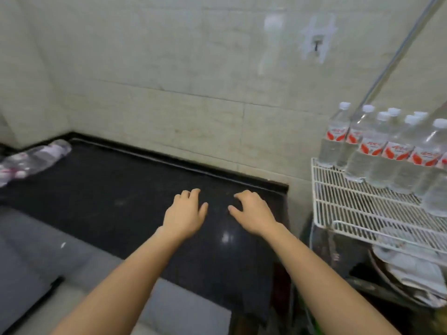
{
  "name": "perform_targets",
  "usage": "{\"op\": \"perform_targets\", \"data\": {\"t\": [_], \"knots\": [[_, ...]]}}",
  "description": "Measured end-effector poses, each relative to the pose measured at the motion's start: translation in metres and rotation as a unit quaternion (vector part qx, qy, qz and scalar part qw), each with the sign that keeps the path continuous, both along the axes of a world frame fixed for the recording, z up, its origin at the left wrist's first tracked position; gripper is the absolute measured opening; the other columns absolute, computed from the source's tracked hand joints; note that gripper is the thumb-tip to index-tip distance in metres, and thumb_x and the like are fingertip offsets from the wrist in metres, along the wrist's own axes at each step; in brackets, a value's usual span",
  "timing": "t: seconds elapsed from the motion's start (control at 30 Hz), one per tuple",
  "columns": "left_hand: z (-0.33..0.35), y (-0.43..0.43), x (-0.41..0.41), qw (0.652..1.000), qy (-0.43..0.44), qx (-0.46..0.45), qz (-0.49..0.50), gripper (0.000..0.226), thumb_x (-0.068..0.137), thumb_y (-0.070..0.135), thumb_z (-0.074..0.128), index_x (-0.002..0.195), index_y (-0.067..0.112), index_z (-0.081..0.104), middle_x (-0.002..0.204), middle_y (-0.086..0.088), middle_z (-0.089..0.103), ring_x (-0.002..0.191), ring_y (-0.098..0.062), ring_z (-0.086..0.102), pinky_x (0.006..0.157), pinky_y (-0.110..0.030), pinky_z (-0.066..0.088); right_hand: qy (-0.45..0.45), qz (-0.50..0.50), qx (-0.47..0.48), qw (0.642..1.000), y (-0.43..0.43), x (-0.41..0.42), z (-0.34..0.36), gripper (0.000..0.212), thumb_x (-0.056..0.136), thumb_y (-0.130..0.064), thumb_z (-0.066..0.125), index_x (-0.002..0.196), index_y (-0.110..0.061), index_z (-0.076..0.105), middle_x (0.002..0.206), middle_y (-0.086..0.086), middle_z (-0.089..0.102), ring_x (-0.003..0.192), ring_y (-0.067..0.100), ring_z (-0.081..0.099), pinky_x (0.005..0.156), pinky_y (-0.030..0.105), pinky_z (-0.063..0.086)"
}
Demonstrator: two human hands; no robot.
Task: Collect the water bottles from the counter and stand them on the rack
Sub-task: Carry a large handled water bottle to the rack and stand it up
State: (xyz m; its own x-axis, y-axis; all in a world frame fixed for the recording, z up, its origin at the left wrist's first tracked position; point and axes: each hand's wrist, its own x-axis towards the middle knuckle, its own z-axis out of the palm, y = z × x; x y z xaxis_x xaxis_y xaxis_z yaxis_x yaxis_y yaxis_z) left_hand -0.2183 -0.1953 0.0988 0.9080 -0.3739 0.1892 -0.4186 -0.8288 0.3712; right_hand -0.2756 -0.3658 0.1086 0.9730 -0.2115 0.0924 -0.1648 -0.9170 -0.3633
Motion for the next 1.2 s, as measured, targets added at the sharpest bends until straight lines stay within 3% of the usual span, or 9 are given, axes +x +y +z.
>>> {"op": "perform_targets", "data": {"t": [0.17, 0.57, 0.93, 1.2], "knots": [[-0.013, 0.135, 0.024, 0.993, 0.021, 0.06, 0.096, 0.055, 0.097, 0.042, 0.038, 0.143, 0.013, 0.026, 0.135, -0.01, 0.043, 0.125, -0.03, 0.039, 0.09, -0.042, 0.043, 0.041, 0.099, -0.025, 0.994, 0.117, 0.056, -0.011, 0.057, 0.096, -0.042, 0.047, 0.145, -0.015, 0.037, 0.146, 0.005, 0.041, 0.134, 0.026, 0.037, 0.107, 0.044, 0.035], [-0.043, 0.342, 0.102, 0.964, 0.076, 0.021, 0.254, 0.054, 0.098, 0.04, 0.038, 0.144, 0.014, 0.027, 0.14, -0.01, 0.04, 0.129, -0.028, 0.036, 0.1, -0.04, 0.039, 0.089, 0.278, -0.066, 0.954, 0.331, 0.193, -0.036, 0.055, 0.097, -0.042, 0.046, 0.144, -0.014, 0.037, 0.144, 0.005, 0.042, 0.131, 0.025, 0.038, 0.105, 0.043, 0.035], [-0.07, 0.479, 0.267, 0.943, 0.113, 0.009, 0.312, 0.051, 0.098, 0.036, 0.039, 0.142, 0.013, 0.031, 0.138, -0.011, 0.04, 0.128, -0.029, 0.037, 0.101, -0.04, 0.04, 0.136, 0.312, -0.046, 0.939, 0.466, 0.387, -0.067, 0.054, 0.096, -0.041, 0.049, 0.142, -0.014, 0.04, 0.14, 0.007, 0.045, 0.129, 0.026, 0.041, 0.103, 0.043, 0.037], [-0.096, 0.543, 0.364, 0.936, 0.134, -0.014, 0.324, 0.048, 0.098, 0.035, 0.04, 0.141, 0.014, 0.033, 0.138, -0.008, 0.04, 0.129, -0.026, 0.036, 0.098, -0.039, 0.04, 0.16, 0.311, -0.051, 0.935, 0.54, 0.485, -0.087, 0.054, 0.096, -0.04, 0.048, 0.141, -0.012, 0.04, 0.14, 0.009, 0.045, 0.13, 0.028, 0.04, 0.105, 0.045, 0.036]]}}
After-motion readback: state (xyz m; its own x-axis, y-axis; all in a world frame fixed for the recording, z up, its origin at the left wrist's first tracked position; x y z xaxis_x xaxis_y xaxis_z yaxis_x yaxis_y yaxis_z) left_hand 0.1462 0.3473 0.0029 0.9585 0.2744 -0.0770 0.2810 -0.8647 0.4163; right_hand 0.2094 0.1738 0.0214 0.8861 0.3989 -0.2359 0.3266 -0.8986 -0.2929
